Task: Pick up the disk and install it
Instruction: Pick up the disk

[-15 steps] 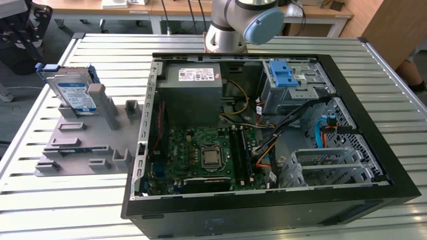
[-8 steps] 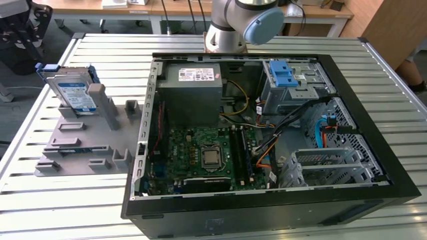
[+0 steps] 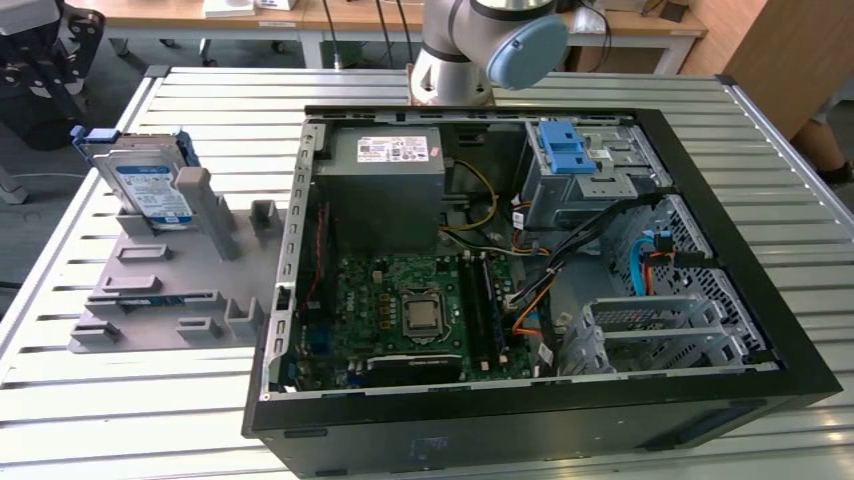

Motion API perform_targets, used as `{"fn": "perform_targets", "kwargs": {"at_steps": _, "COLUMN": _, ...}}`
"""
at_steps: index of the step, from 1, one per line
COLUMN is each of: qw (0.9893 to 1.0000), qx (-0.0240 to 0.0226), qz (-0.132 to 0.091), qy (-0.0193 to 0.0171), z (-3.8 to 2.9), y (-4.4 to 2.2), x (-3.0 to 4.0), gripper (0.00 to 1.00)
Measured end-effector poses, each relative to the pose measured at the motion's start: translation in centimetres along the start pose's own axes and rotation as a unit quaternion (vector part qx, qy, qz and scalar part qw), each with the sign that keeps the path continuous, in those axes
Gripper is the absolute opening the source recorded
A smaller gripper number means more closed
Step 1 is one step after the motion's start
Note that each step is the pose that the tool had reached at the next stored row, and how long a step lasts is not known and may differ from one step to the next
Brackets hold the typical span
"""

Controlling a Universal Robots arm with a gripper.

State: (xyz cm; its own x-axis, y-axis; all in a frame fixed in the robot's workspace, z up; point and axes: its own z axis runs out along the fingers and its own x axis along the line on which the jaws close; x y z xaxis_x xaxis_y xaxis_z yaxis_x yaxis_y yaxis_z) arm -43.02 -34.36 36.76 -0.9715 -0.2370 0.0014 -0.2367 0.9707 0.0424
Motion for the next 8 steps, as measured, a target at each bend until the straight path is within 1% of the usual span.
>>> {"fn": "perform_targets", "kwargs": {"at_steps": 8, "qw": 0.9999, "qx": 0.0, "qz": -0.011, "qy": 0.0005, "z": 0.0, "y": 0.0, "x": 0.0, "gripper": 0.11}}
